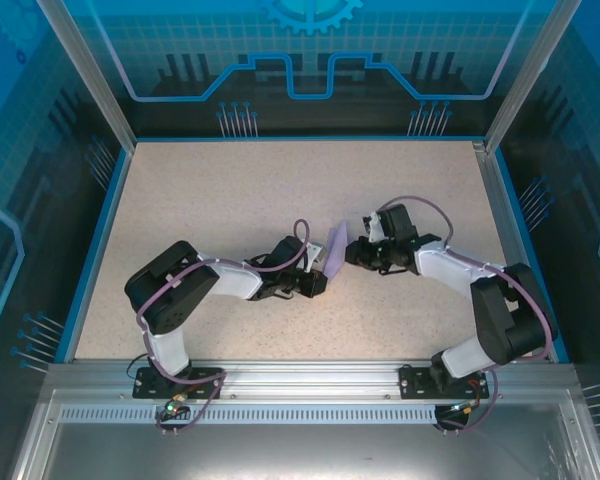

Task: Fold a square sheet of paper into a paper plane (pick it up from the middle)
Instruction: Fold the wing for the fifth time at the center of the table.

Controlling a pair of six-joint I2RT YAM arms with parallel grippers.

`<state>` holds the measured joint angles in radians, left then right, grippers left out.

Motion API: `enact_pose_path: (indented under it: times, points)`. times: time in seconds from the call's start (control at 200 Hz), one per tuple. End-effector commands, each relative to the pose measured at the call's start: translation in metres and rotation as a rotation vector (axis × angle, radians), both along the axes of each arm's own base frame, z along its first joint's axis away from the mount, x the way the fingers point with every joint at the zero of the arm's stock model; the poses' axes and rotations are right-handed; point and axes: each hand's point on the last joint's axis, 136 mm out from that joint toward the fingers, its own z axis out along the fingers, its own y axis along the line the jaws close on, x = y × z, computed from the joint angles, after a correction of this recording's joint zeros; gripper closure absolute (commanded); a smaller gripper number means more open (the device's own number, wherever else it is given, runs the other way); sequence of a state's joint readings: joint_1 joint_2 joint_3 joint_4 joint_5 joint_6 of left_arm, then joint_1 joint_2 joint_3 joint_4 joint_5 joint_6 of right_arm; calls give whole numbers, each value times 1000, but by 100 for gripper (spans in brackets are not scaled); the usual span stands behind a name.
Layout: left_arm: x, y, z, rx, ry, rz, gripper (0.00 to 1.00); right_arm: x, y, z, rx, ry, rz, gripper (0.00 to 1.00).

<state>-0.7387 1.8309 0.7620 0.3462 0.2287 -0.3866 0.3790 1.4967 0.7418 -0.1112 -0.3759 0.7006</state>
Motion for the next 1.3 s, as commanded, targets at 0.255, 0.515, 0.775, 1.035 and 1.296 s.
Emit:
enact_pose_path:
  times: [0.255, 0.515, 0.775, 1.035, 1.296]
  points:
    - [-43, 56, -80, 274, 181, 33, 90, 10, 56, -19, 206, 18, -48, 91]
    - [-46, 57, -81, 278, 187, 27, 90, 23, 52, -44, 136, 43, -45, 92]
    - [-49, 60, -83, 293, 191, 12, 91, 34, 50, -56, 89, 67, -43, 92]
    - [-54, 63, -84, 302, 205, 6, 93, 48, 39, -65, -11, 89, -59, 93]
    - [-61, 67, -84, 318, 216, -2, 94, 66, 26, -76, -61, 100, -69, 93]
